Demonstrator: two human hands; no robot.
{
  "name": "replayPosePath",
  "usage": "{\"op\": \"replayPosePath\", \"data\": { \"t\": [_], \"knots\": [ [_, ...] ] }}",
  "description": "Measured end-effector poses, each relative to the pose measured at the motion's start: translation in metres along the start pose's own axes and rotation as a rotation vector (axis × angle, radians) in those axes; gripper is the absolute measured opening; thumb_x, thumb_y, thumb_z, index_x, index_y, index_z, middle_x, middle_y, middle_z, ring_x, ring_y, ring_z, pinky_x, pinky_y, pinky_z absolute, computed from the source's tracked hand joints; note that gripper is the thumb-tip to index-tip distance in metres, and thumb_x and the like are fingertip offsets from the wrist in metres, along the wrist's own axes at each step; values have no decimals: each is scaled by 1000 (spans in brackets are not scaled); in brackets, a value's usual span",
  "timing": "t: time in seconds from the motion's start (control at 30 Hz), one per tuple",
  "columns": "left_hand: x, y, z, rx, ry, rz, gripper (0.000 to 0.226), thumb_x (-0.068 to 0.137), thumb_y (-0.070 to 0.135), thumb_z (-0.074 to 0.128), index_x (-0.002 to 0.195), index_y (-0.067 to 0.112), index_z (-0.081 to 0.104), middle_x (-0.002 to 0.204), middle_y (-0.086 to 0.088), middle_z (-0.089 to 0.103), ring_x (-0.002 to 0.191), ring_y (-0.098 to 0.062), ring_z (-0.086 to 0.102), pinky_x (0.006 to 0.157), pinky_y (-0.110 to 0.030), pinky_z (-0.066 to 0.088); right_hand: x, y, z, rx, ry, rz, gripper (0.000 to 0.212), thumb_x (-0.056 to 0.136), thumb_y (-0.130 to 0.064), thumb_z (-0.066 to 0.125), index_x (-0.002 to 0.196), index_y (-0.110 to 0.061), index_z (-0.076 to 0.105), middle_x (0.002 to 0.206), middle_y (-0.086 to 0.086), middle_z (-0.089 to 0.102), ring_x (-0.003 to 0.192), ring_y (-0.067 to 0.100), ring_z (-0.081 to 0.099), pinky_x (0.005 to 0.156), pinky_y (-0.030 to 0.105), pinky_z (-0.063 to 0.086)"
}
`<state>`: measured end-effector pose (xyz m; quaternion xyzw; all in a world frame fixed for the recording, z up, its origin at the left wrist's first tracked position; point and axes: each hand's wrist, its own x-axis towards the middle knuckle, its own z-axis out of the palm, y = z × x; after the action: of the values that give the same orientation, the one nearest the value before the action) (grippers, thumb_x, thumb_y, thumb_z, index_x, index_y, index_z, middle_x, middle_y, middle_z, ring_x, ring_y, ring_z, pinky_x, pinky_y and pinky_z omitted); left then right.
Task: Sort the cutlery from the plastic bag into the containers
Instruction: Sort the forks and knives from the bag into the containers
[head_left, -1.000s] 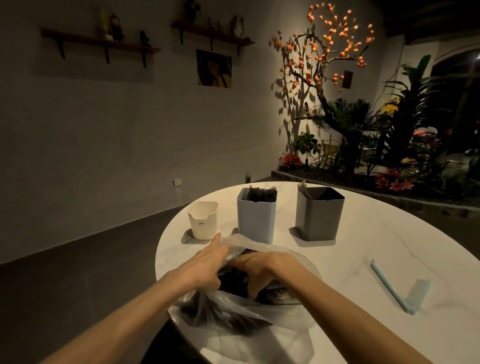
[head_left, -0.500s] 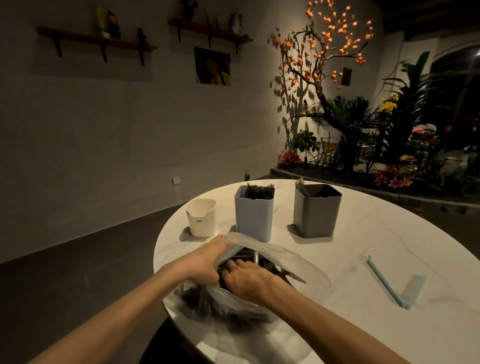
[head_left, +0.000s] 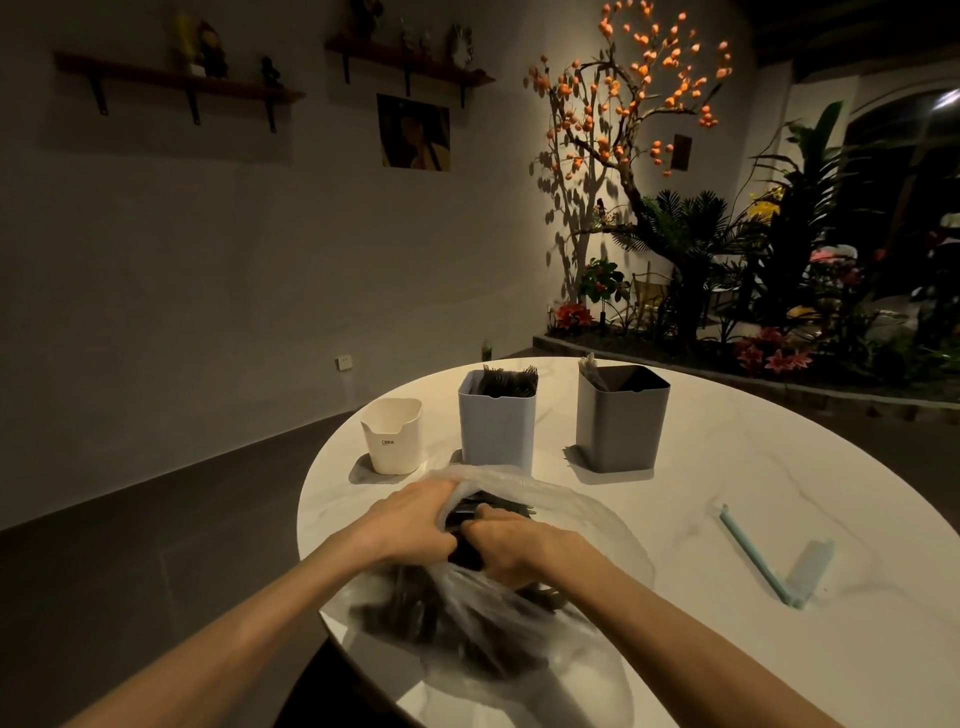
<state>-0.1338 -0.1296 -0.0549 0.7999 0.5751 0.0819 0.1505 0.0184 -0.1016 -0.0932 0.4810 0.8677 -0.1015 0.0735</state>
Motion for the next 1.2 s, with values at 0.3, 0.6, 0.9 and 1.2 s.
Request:
{"op": "replayPosePath", "data": {
  "t": [0.3,0.6,0.9,1.2],
  "knots": [
    [-1,5,15,166,65,-23,57,77,23,75,128,23,48,128,6,52,109,-14,51,75,-23,44,4,-11,2,-13,-73,28,47,99,-25,58,144,-14,50,146,15,47,136,35,44,116,48,33],
    [-9,8,30,342,-126,-48,80,72,39,81,138,26,39,142,4,44,131,-21,47,103,-42,45,3,-14,3,-102,-81,24,61,80,-30,80,135,-18,56,135,9,58,125,32,54,108,47,45],
    [-5,9,8,151,19,-69,67,79,29,79,136,24,43,141,4,46,127,-18,47,106,-34,43,-15,-9,-32,-250,37,-26,35,95,-21,64,130,-13,61,124,11,65,113,28,61,103,40,48],
    [-3,12,-8,35,141,-39,81,77,36,82,146,30,38,149,4,43,136,-19,41,110,-42,39,-41,22,-56,-27,89,-50,24,102,-24,54,120,-10,61,110,11,66,95,27,60,82,34,47]
  ]
}}
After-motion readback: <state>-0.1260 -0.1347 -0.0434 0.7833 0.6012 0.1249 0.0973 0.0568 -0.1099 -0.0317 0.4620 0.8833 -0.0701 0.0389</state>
